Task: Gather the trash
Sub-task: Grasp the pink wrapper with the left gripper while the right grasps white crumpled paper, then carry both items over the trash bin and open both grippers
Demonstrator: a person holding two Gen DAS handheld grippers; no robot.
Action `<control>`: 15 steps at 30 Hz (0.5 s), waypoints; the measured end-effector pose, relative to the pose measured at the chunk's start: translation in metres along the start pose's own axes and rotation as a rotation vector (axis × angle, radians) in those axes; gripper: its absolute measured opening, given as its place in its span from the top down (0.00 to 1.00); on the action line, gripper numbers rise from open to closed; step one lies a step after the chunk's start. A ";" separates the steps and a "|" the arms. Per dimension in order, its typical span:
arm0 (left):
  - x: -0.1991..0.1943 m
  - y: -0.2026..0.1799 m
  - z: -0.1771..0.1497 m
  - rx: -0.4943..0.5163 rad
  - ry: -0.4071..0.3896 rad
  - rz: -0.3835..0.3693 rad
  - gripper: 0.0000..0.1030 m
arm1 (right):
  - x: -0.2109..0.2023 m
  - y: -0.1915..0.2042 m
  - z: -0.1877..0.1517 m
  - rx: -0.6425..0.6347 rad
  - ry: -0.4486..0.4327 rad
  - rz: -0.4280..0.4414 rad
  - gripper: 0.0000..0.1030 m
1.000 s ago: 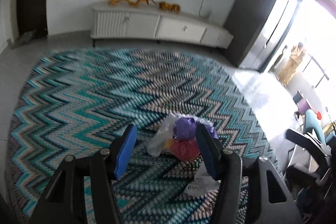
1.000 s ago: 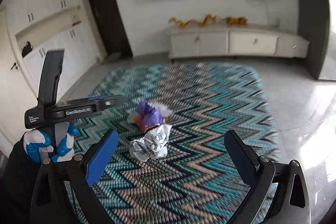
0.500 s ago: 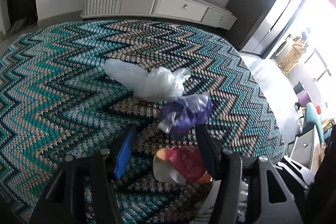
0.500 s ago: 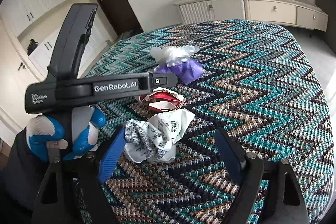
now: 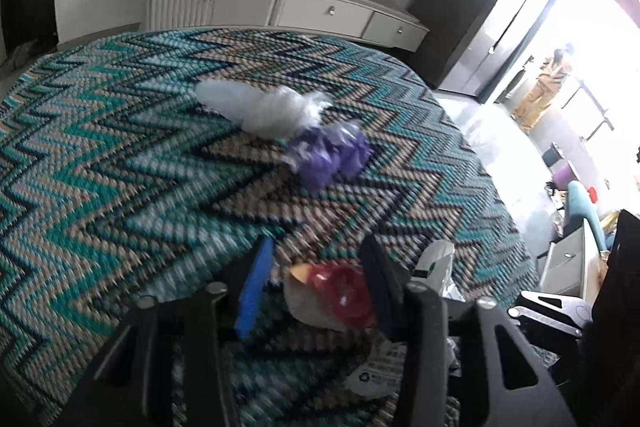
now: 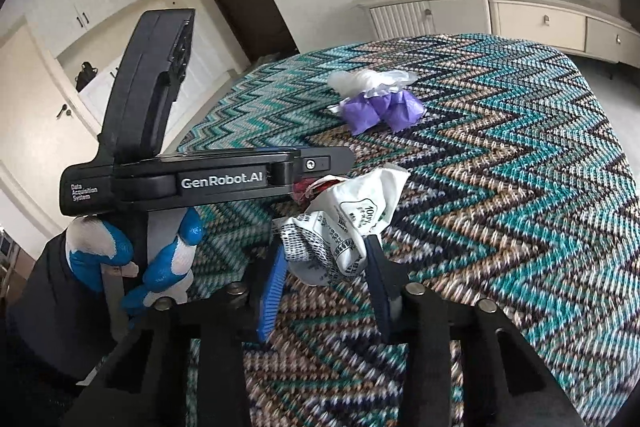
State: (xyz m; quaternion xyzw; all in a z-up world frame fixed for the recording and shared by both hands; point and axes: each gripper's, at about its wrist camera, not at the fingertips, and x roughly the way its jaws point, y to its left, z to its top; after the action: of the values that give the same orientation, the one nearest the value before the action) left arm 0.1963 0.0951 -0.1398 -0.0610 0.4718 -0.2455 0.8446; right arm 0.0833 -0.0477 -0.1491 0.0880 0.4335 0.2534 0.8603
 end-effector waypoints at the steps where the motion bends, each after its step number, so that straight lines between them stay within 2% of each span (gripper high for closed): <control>1: -0.001 -0.002 -0.002 0.002 0.004 -0.011 0.71 | -0.005 0.003 -0.004 -0.007 -0.001 -0.001 0.68; 7: -0.010 -0.015 -0.025 0.010 0.014 -0.057 0.81 | -0.038 0.000 -0.028 0.035 -0.024 -0.014 0.72; 15: -0.049 -0.033 -0.048 0.020 -0.055 -0.071 0.89 | -0.093 -0.010 -0.034 0.081 -0.105 -0.056 0.72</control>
State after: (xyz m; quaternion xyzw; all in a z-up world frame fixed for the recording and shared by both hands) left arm 0.1236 0.0960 -0.1172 -0.0759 0.4434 -0.2783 0.8486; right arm 0.0142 -0.1062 -0.1085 0.1236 0.4001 0.2066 0.8843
